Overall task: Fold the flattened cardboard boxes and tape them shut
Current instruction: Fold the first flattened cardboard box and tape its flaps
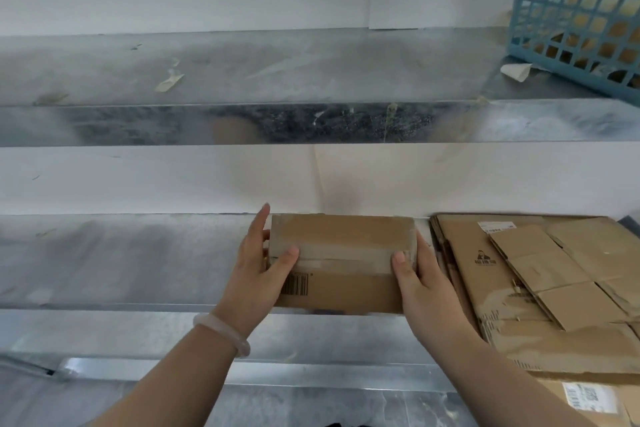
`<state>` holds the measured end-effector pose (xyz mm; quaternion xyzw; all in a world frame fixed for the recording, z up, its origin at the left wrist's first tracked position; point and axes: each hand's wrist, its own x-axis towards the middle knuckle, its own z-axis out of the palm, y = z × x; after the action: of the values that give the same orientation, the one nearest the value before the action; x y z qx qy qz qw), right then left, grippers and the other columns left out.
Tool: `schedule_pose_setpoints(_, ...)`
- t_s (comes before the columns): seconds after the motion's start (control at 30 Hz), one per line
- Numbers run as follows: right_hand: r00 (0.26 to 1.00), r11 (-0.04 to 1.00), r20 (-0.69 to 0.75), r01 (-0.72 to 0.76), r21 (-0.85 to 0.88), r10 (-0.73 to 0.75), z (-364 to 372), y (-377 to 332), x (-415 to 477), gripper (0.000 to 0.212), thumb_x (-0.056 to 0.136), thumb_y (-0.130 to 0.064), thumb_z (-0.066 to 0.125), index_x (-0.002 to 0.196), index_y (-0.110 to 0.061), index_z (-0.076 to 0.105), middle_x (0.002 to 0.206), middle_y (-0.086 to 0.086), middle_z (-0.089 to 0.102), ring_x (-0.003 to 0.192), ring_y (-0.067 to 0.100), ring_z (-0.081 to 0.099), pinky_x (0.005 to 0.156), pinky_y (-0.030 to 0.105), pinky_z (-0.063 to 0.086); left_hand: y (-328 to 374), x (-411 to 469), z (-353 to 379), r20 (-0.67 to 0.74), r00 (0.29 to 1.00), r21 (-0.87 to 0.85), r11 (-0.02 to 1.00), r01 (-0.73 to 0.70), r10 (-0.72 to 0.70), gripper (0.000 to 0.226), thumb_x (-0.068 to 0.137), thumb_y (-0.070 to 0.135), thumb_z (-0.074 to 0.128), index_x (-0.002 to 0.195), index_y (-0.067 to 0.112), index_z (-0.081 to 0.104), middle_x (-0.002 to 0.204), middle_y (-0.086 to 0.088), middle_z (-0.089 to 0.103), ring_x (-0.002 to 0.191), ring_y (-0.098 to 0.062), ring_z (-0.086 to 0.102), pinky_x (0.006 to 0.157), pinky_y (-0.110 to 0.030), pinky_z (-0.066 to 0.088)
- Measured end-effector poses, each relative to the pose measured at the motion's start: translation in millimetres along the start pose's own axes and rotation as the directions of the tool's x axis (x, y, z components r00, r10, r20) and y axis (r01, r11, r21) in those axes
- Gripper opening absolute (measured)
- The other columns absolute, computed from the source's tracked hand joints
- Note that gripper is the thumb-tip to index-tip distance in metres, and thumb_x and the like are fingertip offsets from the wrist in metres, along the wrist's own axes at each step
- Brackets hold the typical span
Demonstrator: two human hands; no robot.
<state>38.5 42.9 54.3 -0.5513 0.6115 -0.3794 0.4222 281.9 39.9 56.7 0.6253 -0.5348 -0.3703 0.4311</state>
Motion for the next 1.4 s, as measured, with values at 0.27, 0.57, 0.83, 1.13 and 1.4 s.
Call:
schedule_pose_setpoints(0.27,0.998,0.996,-0.054,-0.032,-0.089,0.027,6.2,-9.3,21.2,0.041,0.099,-0.05,0.037,0.14,-0.042,0.037,0.124,-0.016,0.057,0.112,0.01,0.055,0.089,0.03,0.043,9.4,34.3,-0.9,0.029,0.999,-0.001,0.999,0.038,-0.038,0.03,0.089,0.052,0.053,0.116,0.053,0.04,0.122,0.016,0.04,0.103,-0.012,0.054,0.077,-0.032,0.054)
schedule_pose_setpoints(0.57,0.995,0.962,-0.064,-0.094,-0.258,0.08,-7.4,-17.7,37.6,0.047,0.099,-0.053,0.033,0.143,-0.037,0.037,0.105,-0.016,0.056,0.09,0.006,0.054,0.075,0.03,0.044,5.1,50.8,16.6,0.116,0.976,-0.058,0.98,0.19,-0.182,0.033,0.073,0.062,0.056,0.101,0.051,0.044,0.118,-0.001,0.053,0.098,-0.023,0.062,0.08,-0.046,0.057)
schedule_pose_setpoints(0.83,0.967,0.968,0.068,-0.243,-0.067,0.247,30.6,-6.9,54.6,0.045,0.103,-0.043,0.036,0.147,-0.033,0.035,0.129,-0.008,0.052,0.112,0.016,0.05,0.095,0.034,0.04,-20.3,58.2,1.5,0.053,0.972,-0.1,0.967,0.233,-0.228,0.02,0.091,0.033,0.058,0.103,0.048,0.054,0.114,-0.007,0.056,0.093,-0.027,0.062,0.067,-0.036,0.055)
schedule_pose_setpoints(1.13,0.963,0.973,0.138,-0.23,-0.022,0.231,28.5,7.0,78.6,0.061,0.098,-0.037,0.048,0.15,-0.05,0.017,0.133,-0.015,0.041,0.108,0.008,0.051,0.083,0.025,0.043,-28.4,79.5,5.6,0.117,0.986,0.119,0.987,0.109,-0.123,0.023,0.096,0.033,0.048,0.102,0.055,0.052,0.116,0.013,0.047,0.098,-0.001,0.047,0.072,-0.016,0.036)
schedule_pose_setpoints(1.4,0.976,0.98,0.102,-0.184,-0.075,0.191,31.4,12.3,94.8,0.029,0.102,-0.044,0.039,0.128,-0.055,0.033,0.13,-0.003,0.046,0.102,0.014,0.053,0.078,0.033,0.049,-37.0,96.5,11.5,0.105,0.994,0.241,0.97,0.001,-0.027,0.014,0.1,0.028,0.042,0.104,0.032,0.055,0.113,0.006,0.053,0.101,-0.008,0.049,0.088,-0.027,0.037)
